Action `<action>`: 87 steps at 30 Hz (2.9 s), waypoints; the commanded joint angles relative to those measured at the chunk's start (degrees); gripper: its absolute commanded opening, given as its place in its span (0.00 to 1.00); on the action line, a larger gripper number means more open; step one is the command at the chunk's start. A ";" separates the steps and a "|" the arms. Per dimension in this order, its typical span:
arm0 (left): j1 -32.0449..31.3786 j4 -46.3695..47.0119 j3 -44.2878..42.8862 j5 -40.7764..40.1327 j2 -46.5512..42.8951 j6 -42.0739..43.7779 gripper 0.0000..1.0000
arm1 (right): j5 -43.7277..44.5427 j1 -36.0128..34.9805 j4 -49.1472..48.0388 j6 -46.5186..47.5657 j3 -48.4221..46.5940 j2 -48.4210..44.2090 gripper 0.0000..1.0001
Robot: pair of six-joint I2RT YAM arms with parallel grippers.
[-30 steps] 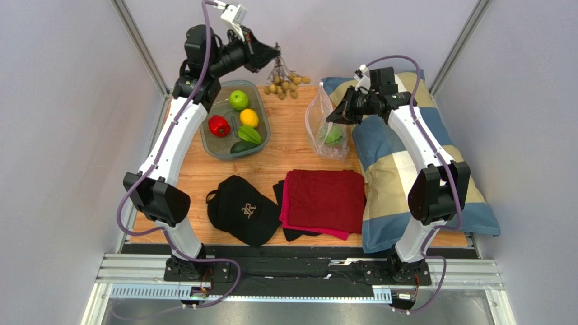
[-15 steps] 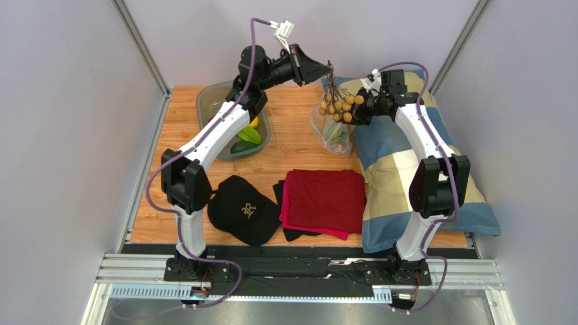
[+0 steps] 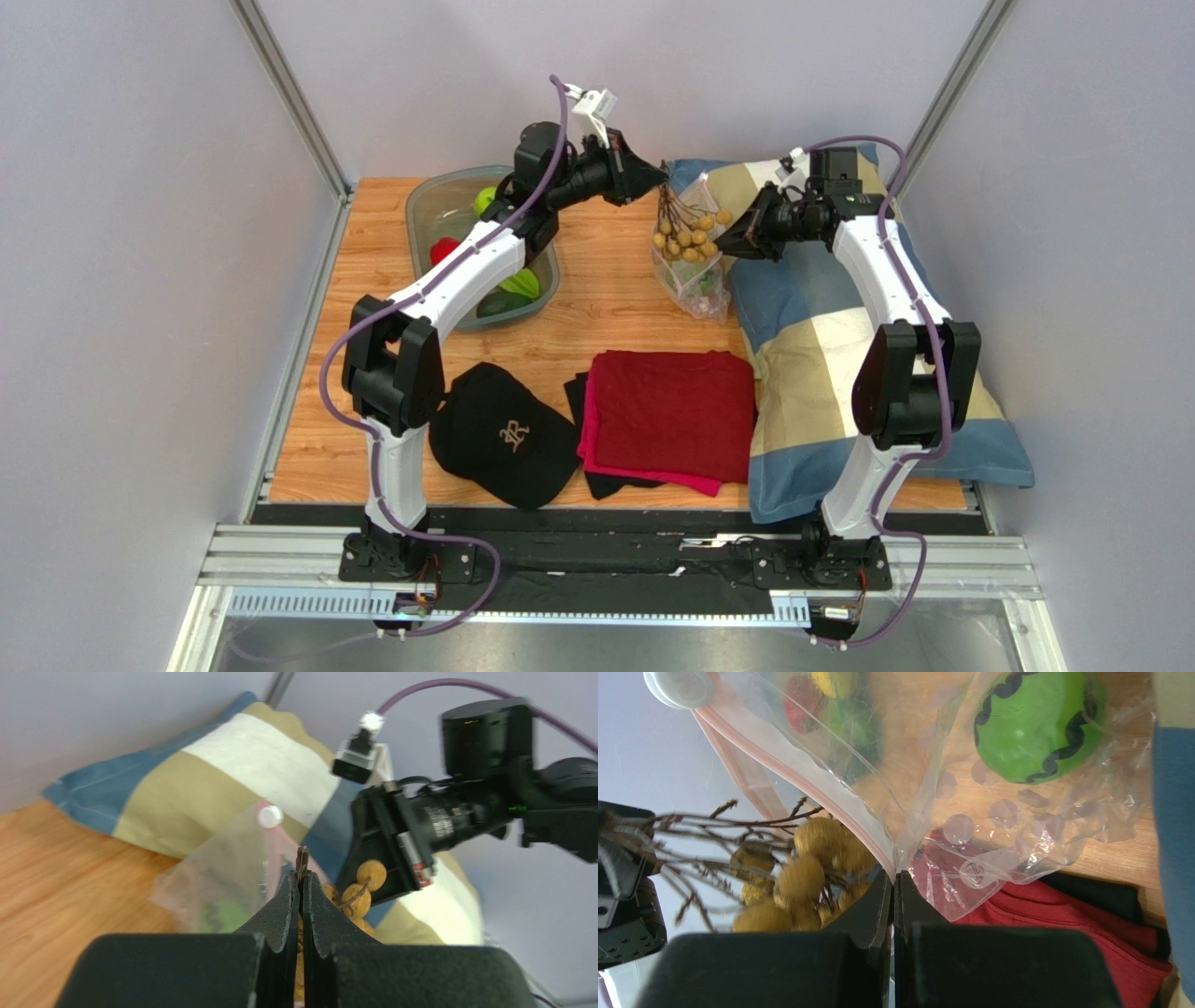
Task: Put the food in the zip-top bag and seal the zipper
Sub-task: Place the fake fruit in the zipper food storage bag, then adjust the zipper food storage bag at the center of the board.
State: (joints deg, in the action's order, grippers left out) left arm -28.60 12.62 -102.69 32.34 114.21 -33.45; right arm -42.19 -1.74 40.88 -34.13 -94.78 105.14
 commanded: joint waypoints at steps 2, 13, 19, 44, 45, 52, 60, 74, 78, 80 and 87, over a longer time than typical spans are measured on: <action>0.39 -5.59 -1.19 -8.52 -2.94 14.81 0.00 | -1.92 1.03 -0.89 -0.24 -0.58 -1.70 0.00; -6.20 -9.10 -1.81 -14.06 -6.02 37.83 0.00 | -3.86 1.12 -0.80 -1.11 -3.92 -0.73 0.00; -11.56 -15.51 -2.85 -14.76 -5.76 45.75 0.02 | -6.40 0.68 -2.56 -3.31 -5.76 -0.46 0.00; -1.02 -31.35 1.09 -4.13 -8.22 13.52 0.66 | -10.28 0.60 0.25 -0.32 -6.21 -2.57 0.00; -1.02 -30.47 1.18 -3.34 -8.13 12.89 0.66 | -10.28 0.68 0.25 -0.06 -6.03 -2.84 0.00; -2.51 -30.27 -0.39 -2.88 -5.59 10.42 0.63 | -10.62 0.60 0.25 0.47 -5.50 -3.63 0.00; -2.51 -35.65 -5.15 -4.75 -1.27 8.31 0.24 | -11.51 0.33 -1.51 0.03 -3.31 -6.79 0.00; 0.73 -55.84 -15.76 1.15 -9.73 14.56 0.00 | -1.32 -0.20 3.84 2.66 -0.76 -15.41 0.00; 1.79 -56.40 -17.98 -0.50 -5.50 15.25 0.00 | 0.01 -0.11 5.43 6.00 -0.49 -12.17 0.00; 1.97 -56.30 -18.42 -0.35 -4.36 16.92 0.00 | -0.78 -0.28 5.43 5.83 -1.63 -8.65 0.00; 5.57 -53.58 -15.78 2.47 -1.10 15.16 0.02 | -3.15 -2.13 1.65 4.33 -2.42 -3.46 0.00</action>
State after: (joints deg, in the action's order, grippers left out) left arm -25.58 -41.47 -118.67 33.50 112.12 -18.37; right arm -44.99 -2.83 44.14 -30.15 -96.36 100.62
